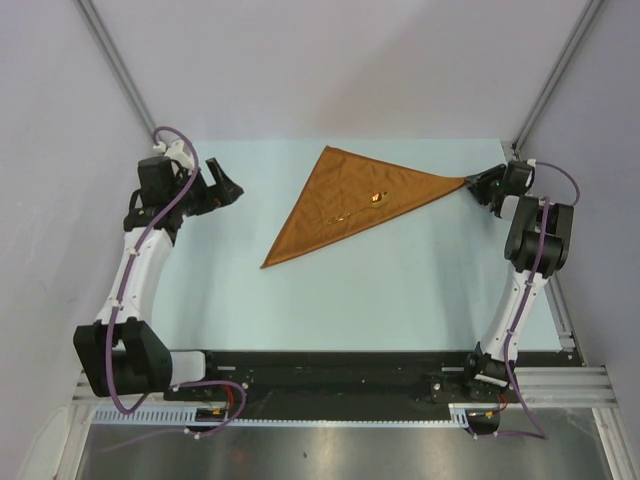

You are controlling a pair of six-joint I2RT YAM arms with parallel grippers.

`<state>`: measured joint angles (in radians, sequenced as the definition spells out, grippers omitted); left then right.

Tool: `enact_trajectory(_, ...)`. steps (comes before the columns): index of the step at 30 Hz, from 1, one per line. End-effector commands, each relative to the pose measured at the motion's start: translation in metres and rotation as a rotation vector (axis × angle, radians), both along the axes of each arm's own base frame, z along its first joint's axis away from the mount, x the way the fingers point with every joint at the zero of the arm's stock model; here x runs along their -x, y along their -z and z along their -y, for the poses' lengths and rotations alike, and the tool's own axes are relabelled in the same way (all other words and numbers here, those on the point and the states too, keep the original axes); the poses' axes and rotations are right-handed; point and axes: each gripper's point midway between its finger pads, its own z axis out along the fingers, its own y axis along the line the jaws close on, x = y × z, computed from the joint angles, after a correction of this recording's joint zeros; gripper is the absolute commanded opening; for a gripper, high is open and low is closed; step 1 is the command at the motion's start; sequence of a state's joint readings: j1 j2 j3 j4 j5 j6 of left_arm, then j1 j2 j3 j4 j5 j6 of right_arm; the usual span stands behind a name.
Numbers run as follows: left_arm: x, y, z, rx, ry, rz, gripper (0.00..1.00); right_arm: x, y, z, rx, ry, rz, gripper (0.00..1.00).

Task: Fold the napkin, place the utensils inside, and roll it up
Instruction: Fold the napkin at the center of the board.

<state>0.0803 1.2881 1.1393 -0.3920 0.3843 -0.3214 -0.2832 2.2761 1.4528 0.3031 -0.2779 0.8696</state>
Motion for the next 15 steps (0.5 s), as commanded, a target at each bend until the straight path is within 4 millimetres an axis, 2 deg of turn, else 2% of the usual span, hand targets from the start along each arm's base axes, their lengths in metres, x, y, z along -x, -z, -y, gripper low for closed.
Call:
enact_trajectory(1, -0.0041, -0.0079, 0.0001, -0.021, 0.013, 0.031, 0.99, 0.0027, 0.0288, 0.0086, 0.018, 0.011, -0.089, 0.43)
enact_trajectory(5, -0.0044, -0.0064, 0.0011, -0.019, 0.018, 0.026, 0.99, 0.0002, 0.0339, 0.0076, 0.01, 0.006, -0.104, 0.4)
enact_trajectory(11, -0.0052, -0.0036, 0.0001, -0.025, 0.017, 0.02, 0.99, -0.0001, 0.0375, 0.0099, 0.008, 0.014, -0.12, 0.28)
enact_trajectory(15, -0.0043, -0.0025, -0.0004, -0.029, 0.015, 0.016, 0.99, -0.0029, 0.0339, 0.0097, 0.018, 0.009, -0.101, 0.11)
